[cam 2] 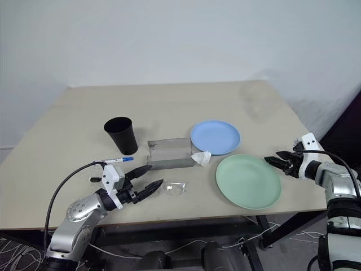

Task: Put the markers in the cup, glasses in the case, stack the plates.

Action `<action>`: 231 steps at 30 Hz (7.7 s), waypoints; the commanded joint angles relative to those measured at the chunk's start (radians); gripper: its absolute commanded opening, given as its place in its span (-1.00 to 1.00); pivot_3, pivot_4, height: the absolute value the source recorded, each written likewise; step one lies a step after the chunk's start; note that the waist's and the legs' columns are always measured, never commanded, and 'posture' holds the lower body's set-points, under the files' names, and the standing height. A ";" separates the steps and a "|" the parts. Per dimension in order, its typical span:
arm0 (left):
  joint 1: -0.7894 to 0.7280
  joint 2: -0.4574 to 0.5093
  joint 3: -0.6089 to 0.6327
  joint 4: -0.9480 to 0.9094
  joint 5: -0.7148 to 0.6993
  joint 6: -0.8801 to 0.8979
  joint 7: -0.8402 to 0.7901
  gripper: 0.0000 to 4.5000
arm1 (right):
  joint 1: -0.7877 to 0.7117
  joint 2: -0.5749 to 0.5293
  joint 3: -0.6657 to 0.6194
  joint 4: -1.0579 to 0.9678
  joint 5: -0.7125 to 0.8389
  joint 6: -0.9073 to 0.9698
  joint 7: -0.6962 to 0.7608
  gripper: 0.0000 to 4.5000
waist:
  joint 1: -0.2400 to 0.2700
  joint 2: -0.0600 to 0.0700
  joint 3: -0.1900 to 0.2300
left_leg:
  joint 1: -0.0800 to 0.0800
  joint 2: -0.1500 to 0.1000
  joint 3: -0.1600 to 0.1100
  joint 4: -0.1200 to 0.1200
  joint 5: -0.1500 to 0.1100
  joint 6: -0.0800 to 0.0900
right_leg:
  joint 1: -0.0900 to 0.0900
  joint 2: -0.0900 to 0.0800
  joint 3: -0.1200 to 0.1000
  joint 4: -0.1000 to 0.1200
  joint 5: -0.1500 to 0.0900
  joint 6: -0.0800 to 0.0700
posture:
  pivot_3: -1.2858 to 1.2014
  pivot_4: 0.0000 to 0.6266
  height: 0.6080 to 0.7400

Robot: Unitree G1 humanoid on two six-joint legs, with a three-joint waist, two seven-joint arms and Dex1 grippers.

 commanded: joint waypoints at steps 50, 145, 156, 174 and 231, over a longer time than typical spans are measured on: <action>-0.030 -0.005 -0.033 0.010 0.002 -0.012 -0.046 0.54 | -0.317 0.155 -0.057 -0.056 0.063 0.279 -0.092 -0.99 | -0.001 0.001 0.000 | -0.001 0.001 0.001 0.002 0.000 0.000 | -0.001 0.000 0.000 0.001 0.000 0.000 | 0.03 -1.00 0.95; -0.133 0.094 -0.024 0.095 0.037 -0.010 -0.110 0.54 | -0.223 0.368 0.143 -0.139 -0.152 -0.224 -0.195 0.16 | -0.001 0.005 -0.001 | 0.000 -0.001 -0.003 -0.004 0.000 0.000 | -0.001 0.000 -0.001 0.001 0.002 0.002 | 0.03 -1.00 0.95; -0.464 0.256 -0.169 0.373 0.160 -0.109 -0.448 0.54 | 0.004 0.294 0.212 -0.603 0.054 0.013 0.144 0.16 | 0.001 0.005 -0.001 | -0.002 -0.002 -0.005 -0.004 0.000 0.000 | -0.001 0.000 -0.002 0.001 0.002 0.002 | 0.03 -1.00 0.95; -0.706 0.131 -0.355 0.688 0.372 -0.344 -0.599 0.54 | 0.114 0.273 0.228 -0.751 0.077 0.075 0.097 0.16 | 0.001 0.003 -0.001 | -0.002 -0.001 -0.004 -0.002 0.000 0.000 | -0.002 0.000 -0.002 0.001 0.002 0.003 | 0.03 -1.00 0.95; -0.769 0.154 -0.345 0.687 0.436 -0.416 -0.622 -0.56 | 0.101 0.275 0.249 -0.710 0.050 0.032 0.045 0.18 | 0.001 0.003 -0.001 | -0.002 -0.001 -0.005 0.001 0.000 0.001 | 0.000 0.000 -0.002 0.002 0.002 0.003 | 0.03 -1.00 0.95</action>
